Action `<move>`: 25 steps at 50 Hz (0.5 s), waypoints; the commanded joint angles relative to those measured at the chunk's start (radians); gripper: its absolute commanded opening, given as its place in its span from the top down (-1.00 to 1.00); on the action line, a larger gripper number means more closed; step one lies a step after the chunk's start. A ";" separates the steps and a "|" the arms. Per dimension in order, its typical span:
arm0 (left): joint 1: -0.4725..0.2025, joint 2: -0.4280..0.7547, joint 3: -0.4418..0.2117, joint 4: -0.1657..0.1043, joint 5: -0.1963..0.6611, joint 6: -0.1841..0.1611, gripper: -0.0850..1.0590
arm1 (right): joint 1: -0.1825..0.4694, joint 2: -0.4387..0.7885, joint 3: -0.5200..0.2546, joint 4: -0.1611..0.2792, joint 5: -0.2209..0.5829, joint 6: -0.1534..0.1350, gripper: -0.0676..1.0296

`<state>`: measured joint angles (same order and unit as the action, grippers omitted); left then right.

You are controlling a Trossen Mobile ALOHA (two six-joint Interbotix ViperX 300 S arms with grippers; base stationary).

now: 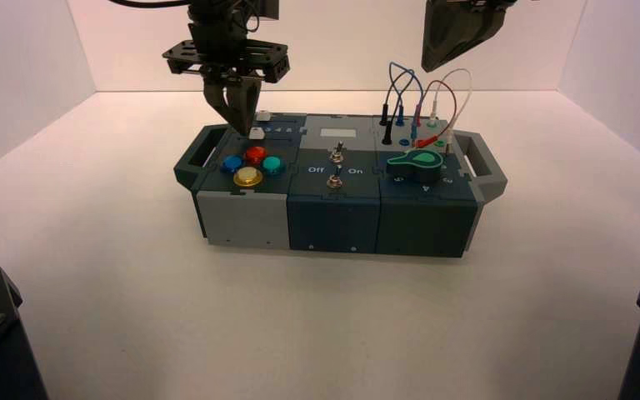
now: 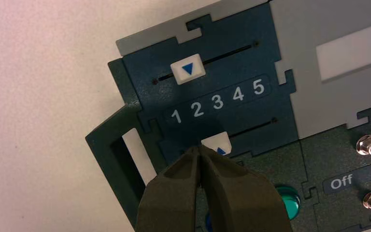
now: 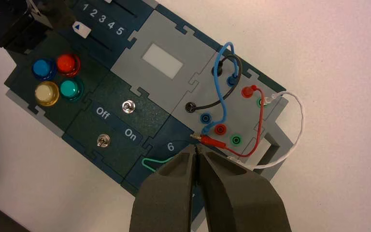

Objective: Move the bottom slider to position 3.

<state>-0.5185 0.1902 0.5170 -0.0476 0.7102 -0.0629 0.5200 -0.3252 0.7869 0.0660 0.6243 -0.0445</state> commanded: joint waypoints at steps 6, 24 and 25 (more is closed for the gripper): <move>-0.009 -0.014 -0.025 -0.003 -0.003 -0.005 0.91 | 0.003 -0.008 -0.031 -0.002 -0.008 -0.006 0.92; -0.025 -0.008 -0.025 -0.003 -0.002 -0.005 0.91 | 0.003 -0.009 -0.029 0.000 -0.006 -0.006 0.92; -0.025 -0.008 -0.025 0.000 -0.002 -0.005 0.91 | 0.003 -0.009 -0.029 -0.002 -0.006 -0.006 0.92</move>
<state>-0.5308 0.1963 0.5170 -0.0491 0.7118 -0.0629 0.5216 -0.3252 0.7869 0.0660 0.6228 -0.0445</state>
